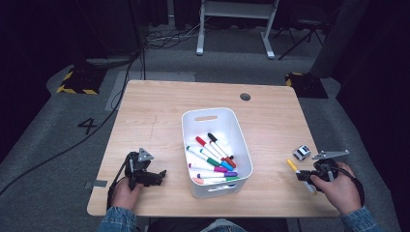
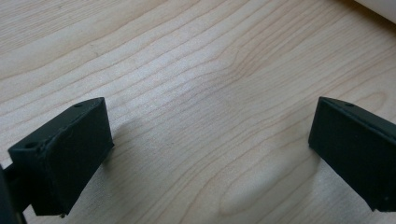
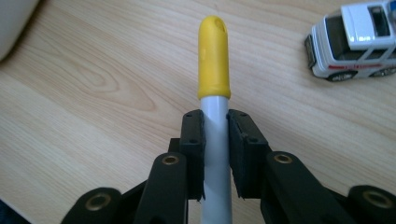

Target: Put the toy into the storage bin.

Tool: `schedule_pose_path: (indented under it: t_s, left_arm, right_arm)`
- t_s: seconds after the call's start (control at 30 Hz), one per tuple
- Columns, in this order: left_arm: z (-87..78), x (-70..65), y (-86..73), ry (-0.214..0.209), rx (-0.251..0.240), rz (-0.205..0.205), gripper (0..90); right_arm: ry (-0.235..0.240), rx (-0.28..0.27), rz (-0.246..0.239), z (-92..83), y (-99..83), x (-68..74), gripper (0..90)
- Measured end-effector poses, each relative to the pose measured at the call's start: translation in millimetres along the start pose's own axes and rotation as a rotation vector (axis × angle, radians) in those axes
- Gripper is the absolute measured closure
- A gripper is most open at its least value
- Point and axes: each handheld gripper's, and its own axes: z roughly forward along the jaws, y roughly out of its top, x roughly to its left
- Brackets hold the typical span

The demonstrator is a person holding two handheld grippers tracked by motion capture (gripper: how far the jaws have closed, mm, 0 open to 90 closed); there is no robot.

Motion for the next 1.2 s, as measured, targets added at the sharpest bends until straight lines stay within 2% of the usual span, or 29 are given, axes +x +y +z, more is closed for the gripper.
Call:
schedule_pose_path:
  t_s: [0.2,0.47,0.87,1.2]
  left_arm:
    - [0.0,0.0,0.0,0.0,0.0,0.0,0.0]
    - [0.0,0.0,0.0,0.0,0.0,0.0,0.0]
    - [0.0,0.0,0.0,0.0,0.0,0.0,0.0]
    - [0.2,-0.1,-0.1,0.002,-0.003,0.0,0.0]
  right_arm:
    - [0.047,-0.04,-0.018,-12.7,13.4,7.1,77.3]
    - [0.082,-0.086,-0.052,-26.2,31.2,20.1,77.3]
    - [0.119,-0.111,-0.093,-40.2,54.0,33.9,77.3]
    - [0.151,-0.12,-0.144,-46.4,74.3,51.5,77.3]
